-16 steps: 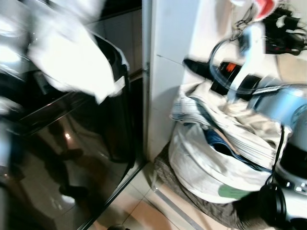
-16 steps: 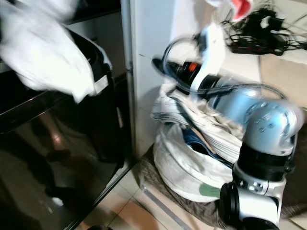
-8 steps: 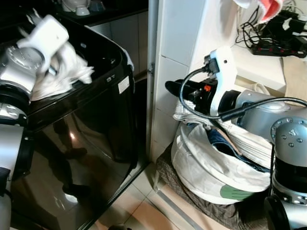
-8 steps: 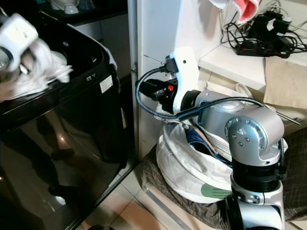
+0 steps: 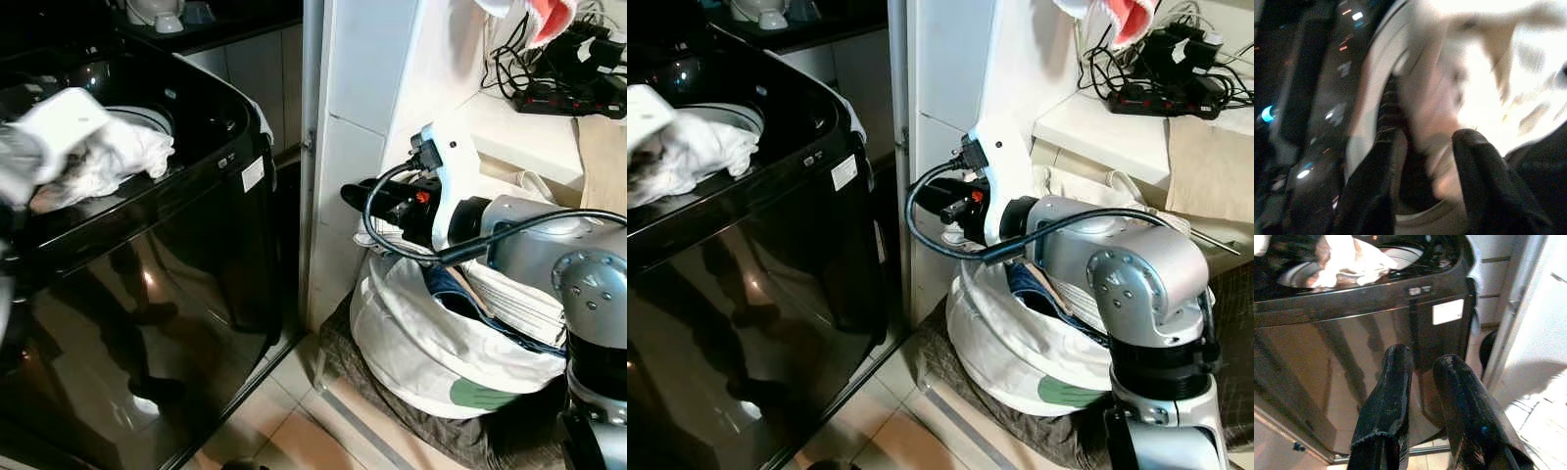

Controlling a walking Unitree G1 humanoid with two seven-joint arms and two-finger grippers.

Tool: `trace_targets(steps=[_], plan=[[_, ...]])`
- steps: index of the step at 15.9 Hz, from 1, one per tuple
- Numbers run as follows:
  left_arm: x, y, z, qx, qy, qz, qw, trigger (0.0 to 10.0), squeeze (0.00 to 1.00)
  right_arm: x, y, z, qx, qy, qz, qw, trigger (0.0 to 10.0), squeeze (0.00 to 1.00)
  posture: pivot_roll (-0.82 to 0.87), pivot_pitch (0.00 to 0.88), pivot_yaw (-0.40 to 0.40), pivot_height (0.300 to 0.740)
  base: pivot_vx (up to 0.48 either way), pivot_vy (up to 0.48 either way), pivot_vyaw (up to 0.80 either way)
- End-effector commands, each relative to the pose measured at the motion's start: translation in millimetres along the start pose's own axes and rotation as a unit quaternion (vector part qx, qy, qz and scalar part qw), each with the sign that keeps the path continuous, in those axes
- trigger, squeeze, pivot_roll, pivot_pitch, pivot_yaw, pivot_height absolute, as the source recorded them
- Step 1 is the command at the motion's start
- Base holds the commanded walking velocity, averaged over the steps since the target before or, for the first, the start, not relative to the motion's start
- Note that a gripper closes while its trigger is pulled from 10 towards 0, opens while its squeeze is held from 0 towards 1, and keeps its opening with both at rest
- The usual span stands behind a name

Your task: Clothes washing

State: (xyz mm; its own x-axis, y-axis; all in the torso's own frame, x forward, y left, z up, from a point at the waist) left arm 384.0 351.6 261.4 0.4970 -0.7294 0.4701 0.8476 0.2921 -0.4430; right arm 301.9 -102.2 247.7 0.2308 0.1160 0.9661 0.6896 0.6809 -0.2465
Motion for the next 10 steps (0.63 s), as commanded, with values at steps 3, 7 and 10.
trace_targets(steps=[3,7,10], plan=[[15,-9.2,13.4,0.016,0.016,-0.047,0.999,10.0,0.0,-2,-0.7,-30.1,-0.09,0.017,-0.004,0.996,10.0,0.0,-0.01,0.0,0.012,0.74,0.0,0.0,0.0],[91,-21.2,-49.4,-0.153,-0.146,-0.305,0.929,10.0,0.0,-31,-10.9,-96.1,-0.284,0.021,0.027,0.958,10.0,1.0,-0.02,0.0,0.022,0.74,0.0,0.0,0.0],[133,-47.4,-127.6,-0.243,-0.192,-0.417,0.854,10.0,0.0,-60,-23.8,-129.0,-0.352,0.014,0.078,0.932,10.0,1.0,-0.02,0.0,0.019,0.74,0.0,0.0,0.0]])
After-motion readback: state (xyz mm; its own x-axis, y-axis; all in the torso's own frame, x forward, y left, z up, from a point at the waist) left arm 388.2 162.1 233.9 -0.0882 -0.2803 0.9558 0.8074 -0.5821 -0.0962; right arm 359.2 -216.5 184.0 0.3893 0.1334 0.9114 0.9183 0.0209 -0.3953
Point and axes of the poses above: a point about 5 cm out from each wrist's last joint towards the gripper, its own y axis pointing out of the wrist towards the gripper, its own x axis along the axis of the wrist's last joint, z = x × y, the point moved 2 cm from there along y, pointing out of the wrist towards the gripper, and after that the axes turned 1 degree about -y, right-handed, at the moved point
